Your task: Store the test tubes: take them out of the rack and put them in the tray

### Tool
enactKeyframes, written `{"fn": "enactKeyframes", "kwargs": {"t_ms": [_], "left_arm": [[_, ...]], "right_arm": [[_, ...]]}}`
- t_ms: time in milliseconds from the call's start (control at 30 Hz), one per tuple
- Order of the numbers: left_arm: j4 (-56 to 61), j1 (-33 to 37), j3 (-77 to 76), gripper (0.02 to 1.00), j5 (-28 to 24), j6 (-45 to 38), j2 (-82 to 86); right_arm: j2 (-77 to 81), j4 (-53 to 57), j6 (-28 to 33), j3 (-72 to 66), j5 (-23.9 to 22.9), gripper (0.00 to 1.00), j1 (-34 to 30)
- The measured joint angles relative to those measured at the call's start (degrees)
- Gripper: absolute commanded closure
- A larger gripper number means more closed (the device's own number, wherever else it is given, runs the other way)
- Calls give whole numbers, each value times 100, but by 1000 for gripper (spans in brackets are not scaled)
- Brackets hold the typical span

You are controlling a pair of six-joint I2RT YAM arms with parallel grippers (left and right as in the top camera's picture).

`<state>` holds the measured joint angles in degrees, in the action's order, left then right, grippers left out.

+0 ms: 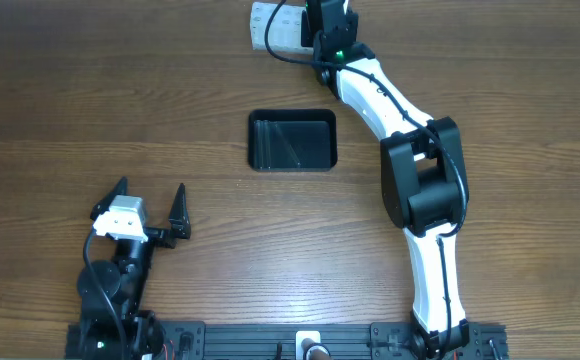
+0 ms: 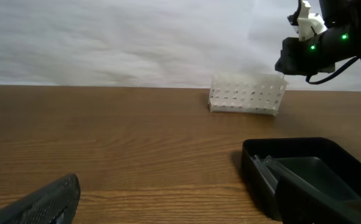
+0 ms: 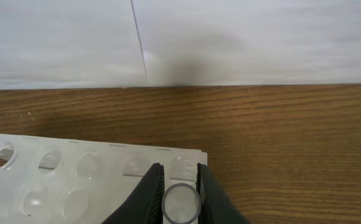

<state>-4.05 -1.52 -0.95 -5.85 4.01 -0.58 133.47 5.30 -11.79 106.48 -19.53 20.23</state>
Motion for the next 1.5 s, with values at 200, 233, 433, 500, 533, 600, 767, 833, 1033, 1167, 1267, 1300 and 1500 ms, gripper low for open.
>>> {"fn": "enactKeyframes", "kwargs": {"t_ms": [200,233,433,500,533,600,767,833,1033,1167,1267,1300,1500], "left_arm": [[0,0,0,18,2,0,0],[0,0,0,18,2,0,0],[0,0,0,20,2,0,0],[0,0,0,18,2,0,0],[0,0,0,18,2,0,0],[0,0,0,20,2,0,0],[0,0,0,18,2,0,0],[0,0,0,18,2,0,0],[0,0,0,18,2,0,0],[0,0,0,18,0,0,0],[0,0,0,18,2,0,0],[2,0,0,18,2,0,0],[0,0,0,18,2,0,0]], "right_arm": [[0,-11,0,0,2,912,0],[0,-20,-7,0,0,917,0],[0,-52,-4,0,0,912,0],[-4,-61,-2,0,0,906,0],[-13,-61,-4,0,-2,908,0],[-70,-46,0,0,-17,906,9],[-549,-17,57,0,-61,899,52],[-918,-20,111,2,-138,901,96],[-2199,535,197,118,-291,912,295],[-2804,1611,157,245,-341,899,494],[-2889,2726,-11,291,-348,895,658],[-2846,3084,-63,286,-326,897,699],[-2157,4273,-417,264,417,901,761]]}}
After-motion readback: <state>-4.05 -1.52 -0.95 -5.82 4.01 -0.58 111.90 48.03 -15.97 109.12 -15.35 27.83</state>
